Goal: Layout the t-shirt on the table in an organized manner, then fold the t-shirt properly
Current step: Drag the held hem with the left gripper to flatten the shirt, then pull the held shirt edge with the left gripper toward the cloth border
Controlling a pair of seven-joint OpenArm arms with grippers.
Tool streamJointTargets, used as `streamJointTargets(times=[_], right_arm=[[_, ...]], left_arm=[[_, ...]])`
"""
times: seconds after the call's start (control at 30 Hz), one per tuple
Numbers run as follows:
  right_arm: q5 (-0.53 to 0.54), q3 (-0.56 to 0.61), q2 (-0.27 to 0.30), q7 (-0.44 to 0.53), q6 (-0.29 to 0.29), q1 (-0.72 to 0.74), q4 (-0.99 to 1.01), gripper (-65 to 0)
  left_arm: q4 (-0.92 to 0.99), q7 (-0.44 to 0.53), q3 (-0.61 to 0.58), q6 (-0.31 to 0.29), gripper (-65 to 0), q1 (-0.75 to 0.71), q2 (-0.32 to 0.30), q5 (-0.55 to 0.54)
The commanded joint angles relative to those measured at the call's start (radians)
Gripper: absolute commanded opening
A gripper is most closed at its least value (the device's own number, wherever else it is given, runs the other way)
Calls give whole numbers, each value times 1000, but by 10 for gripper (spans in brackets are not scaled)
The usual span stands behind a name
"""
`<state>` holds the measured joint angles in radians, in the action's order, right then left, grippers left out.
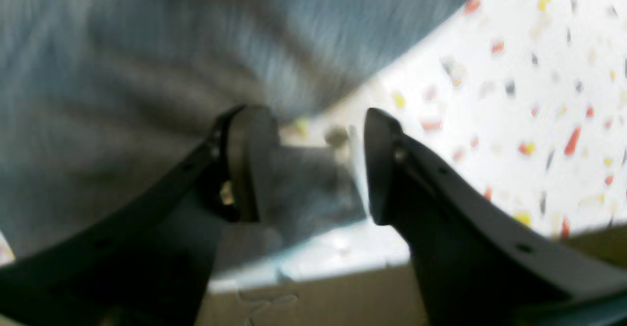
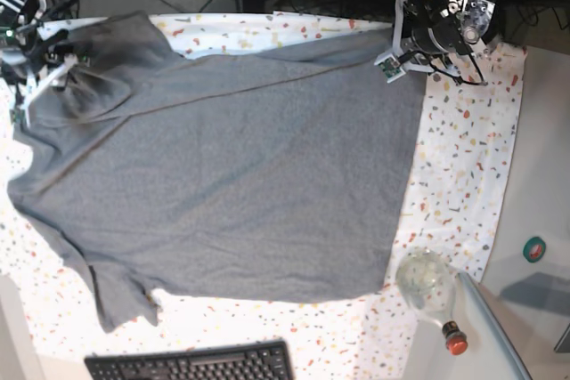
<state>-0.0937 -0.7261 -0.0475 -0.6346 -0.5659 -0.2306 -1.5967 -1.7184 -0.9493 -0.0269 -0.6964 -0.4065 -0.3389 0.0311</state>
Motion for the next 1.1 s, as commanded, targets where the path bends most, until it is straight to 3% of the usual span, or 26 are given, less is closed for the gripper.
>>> streamJointTargets(times=[0.0, 0.07, 0.1, 0.23, 0.37, 0.47, 0.6, 0.67, 0.77, 0.83, 0.97, 1.07], right_arm=[[5, 4, 19, 22, 2, 32, -20, -479], [4, 7, 47, 19, 4, 78, -3, -615], [4, 7, 51, 11, 4, 104, 34, -650], [2, 7, 139, -67, 7, 230, 275, -650], [2, 7, 225, -44, 7, 362, 525, -650], [2, 9, 288, 14, 10, 477, 721, -650], [2, 10, 360, 143, 100, 633, 973, -650], [2, 16, 389, 209, 117, 693, 1062, -650], [2, 127, 426, 270, 120, 770, 1156, -650], [5, 165, 432, 266, 120, 785, 1152, -650], [8, 82, 421, 177, 114, 727, 933, -650], [8, -7, 341, 45, 113, 616, 609, -650]], left_arm=[[-13, 17, 3, -2, -650, 4, 4, 2], [-9, 16, 3, -2, -650, 19, 16, 5], [-2, 16, 3, -2, -650, 21, 16, 7], [4, 19, 5, -2, -650, 34, 19, 7], [30, 20, 5, -2, -650, 60, 19, 7], [74, 20, 8, -2, -650, 110, 42, 7], [148, 20, 5, -2, -650, 199, 74, 7], [177, 20, 5, -2, -650, 242, 99, 7], [189, 14, 3, -2, -650, 291, 128, 8], [168, 11, 3, -2, -650, 294, 133, 8], [107, -18, 14, -2, -650, 265, 130, 7], [36, -35, 14, -2, -650, 223, 111, 7]])
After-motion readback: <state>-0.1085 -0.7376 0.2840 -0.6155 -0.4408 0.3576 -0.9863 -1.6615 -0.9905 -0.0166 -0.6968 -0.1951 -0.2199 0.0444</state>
